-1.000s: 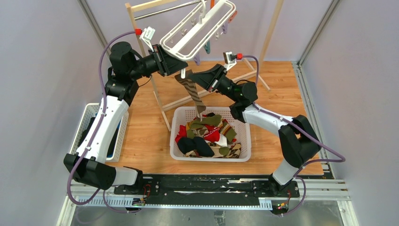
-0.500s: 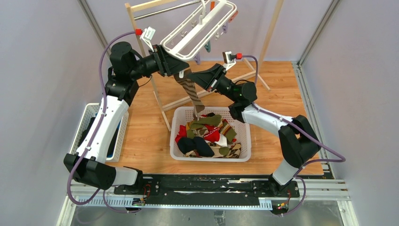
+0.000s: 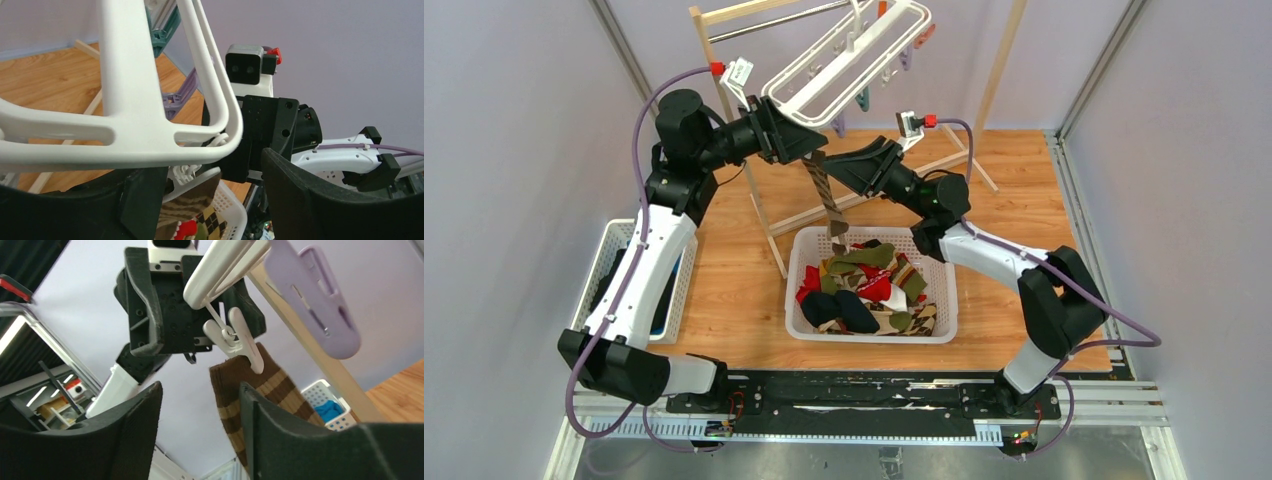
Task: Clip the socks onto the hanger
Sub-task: Clamp the sock onto the hanger.
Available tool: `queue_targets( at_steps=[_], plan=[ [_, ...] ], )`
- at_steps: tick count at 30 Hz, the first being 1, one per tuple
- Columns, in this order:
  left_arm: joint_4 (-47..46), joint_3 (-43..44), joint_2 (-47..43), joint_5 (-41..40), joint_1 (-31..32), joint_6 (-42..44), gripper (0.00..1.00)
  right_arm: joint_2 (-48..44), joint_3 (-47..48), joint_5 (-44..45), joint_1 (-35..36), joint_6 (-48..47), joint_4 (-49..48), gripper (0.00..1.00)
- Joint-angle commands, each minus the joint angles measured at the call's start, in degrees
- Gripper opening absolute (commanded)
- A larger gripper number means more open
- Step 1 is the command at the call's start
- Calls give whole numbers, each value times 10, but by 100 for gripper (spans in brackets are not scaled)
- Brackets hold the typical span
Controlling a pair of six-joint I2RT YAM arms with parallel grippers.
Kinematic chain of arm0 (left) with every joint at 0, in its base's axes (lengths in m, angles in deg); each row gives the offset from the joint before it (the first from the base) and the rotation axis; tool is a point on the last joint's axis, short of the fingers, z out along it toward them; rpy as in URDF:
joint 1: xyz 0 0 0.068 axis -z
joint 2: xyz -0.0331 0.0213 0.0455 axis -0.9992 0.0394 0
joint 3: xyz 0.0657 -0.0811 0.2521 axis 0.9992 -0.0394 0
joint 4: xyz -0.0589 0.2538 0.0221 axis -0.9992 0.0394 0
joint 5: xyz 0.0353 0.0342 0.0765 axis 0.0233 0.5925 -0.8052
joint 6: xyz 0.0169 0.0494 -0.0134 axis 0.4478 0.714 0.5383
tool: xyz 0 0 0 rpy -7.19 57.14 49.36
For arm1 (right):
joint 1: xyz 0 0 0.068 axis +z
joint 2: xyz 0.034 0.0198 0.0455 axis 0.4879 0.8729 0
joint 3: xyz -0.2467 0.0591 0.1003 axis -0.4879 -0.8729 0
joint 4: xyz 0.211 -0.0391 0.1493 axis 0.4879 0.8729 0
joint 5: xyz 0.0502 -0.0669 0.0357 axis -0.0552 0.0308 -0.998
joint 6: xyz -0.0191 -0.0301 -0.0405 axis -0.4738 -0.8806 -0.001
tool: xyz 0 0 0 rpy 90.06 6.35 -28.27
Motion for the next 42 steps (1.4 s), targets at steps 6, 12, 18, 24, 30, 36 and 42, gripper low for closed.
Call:
queue_targets(
  at_steps=[6,12,18,24,30,36,42],
  plan=[
    [29,15,-18,-7,3,42,69,-77,-47,-12,-54,-92,115,63],
    [40,17,-21,-6,3,51,68,-127,-3,20,-67,-268,331,64],
    [46,21,-24,-5,3,54,68,-127,69,59,-67,-412,461,63],
    [57,26,-27,-4,3,53,66,-109,108,62,-64,-457,467,59],
    [74,34,-33,-3,3,57,66,-94,131,67,-50,-494,475,55],
    [92,38,-39,-3,3,63,67,-79,152,85,-43,-525,487,45],
    [126,46,-51,-3,3,74,69,-68,168,99,-33,-556,497,35]
  ],
)
